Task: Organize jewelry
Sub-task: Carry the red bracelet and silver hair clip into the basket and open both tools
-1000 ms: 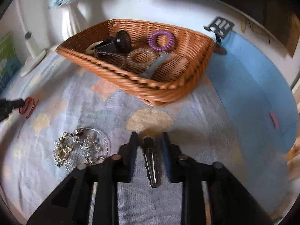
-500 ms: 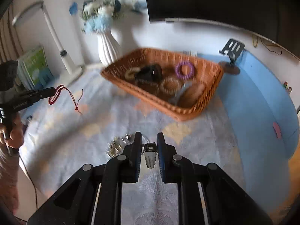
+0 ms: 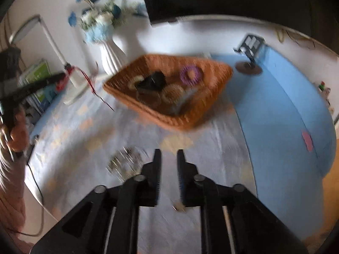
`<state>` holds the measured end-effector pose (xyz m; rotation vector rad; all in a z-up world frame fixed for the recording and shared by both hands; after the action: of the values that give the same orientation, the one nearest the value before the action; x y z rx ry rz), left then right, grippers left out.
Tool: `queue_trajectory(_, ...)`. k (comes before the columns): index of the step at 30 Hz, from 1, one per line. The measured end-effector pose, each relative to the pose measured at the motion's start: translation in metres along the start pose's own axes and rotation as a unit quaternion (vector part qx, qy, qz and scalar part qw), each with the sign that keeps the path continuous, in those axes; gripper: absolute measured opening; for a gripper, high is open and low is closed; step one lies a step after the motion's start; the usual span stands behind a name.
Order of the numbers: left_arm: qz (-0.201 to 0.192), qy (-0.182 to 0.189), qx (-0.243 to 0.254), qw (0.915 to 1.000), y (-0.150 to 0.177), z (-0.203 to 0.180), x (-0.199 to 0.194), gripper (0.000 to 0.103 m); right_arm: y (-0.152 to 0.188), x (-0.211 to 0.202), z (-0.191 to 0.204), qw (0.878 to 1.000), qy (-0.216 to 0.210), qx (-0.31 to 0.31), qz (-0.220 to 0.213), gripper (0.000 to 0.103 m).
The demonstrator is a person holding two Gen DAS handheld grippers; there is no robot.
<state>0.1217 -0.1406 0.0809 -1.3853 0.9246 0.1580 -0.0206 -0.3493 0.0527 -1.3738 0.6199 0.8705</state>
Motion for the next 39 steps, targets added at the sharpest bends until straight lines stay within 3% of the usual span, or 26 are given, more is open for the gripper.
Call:
queue_trajectory(4, 0.016, 0.000, -0.003, 0.9999, 0.010, 0.002, 0.011, 0.004, 0.036, 0.000, -0.012, 0.999, 0.004, 0.029, 0.031, 0.028)
queue_trajectory(9, 0.019, 0.013, -0.018, 0.9996, 0.016, 0.004, 0.016, 0.004, 0.066, 0.014, -0.017, 0.991, -0.040, 0.112, 0.056, 0.034)
queue_trajectory(15, 0.025, 0.010, -0.012, 0.9996, 0.021, 0.001, 0.013, 0.004, 0.051, 0.027, -0.011, 0.994, 0.013, 0.108, 0.033, 0.039)
queue_trajectory(22, 0.023, 0.015, -0.015, 0.9995, 0.021, 0.002, 0.015, 0.004, 0.046, 0.038, 0.008, 0.993, 0.108, 0.044, 0.019, 0.042)
queue_trajectory(23, 0.023, 0.015, -0.015, 0.9995, 0.020, 0.002, 0.016, 0.004, 0.046, 0.039, 0.009, 0.992, 0.122, 0.037, 0.019, 0.041)
queue_trajectory(25, 0.021, 0.015, -0.016, 0.9995, 0.016, 0.001, 0.017, 0.004, 0.048, 0.037, 0.006, 0.990, 0.140, 0.028, 0.019, 0.026)
queue_trajectory(27, 0.017, 0.015, -0.017, 0.9996, 0.010, 0.001, 0.017, 0.004, 0.048, 0.035, 0.005, 0.992, 0.116, 0.030, 0.025, 0.026)
queue_trajectory(31, 0.011, 0.008, -0.017, 0.9998, -0.008, 0.002, 0.022, 0.004, 0.036, 0.019, 0.017, 0.999, 0.025, 0.030, 0.022, 0.026)
queue_trajectory(35, -0.001, 0.001, -0.020, 0.9998, -0.036, 0.003, 0.031, 0.004, -0.011, -0.021, 0.020, 0.999, 0.003, 0.010, -0.045, 0.026)
queue_trajectory(39, -0.018, 0.006, -0.030, 0.9994, -0.067, 0.004, 0.044, 0.004, -0.061, -0.030, 0.005, 0.996, 0.000, 0.021, -0.087, 0.026)
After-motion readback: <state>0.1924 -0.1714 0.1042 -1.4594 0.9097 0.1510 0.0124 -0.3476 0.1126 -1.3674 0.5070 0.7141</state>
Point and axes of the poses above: each gripper's, at about its wrist camera, not at the fingertips, and x roughly the way its jaws point, z to its left, y to its underside, the point moved 6 cm from there along x, roughly the way its jaws point, and after that the axes turned 2 degrees about -x, right-handed, at the moved point
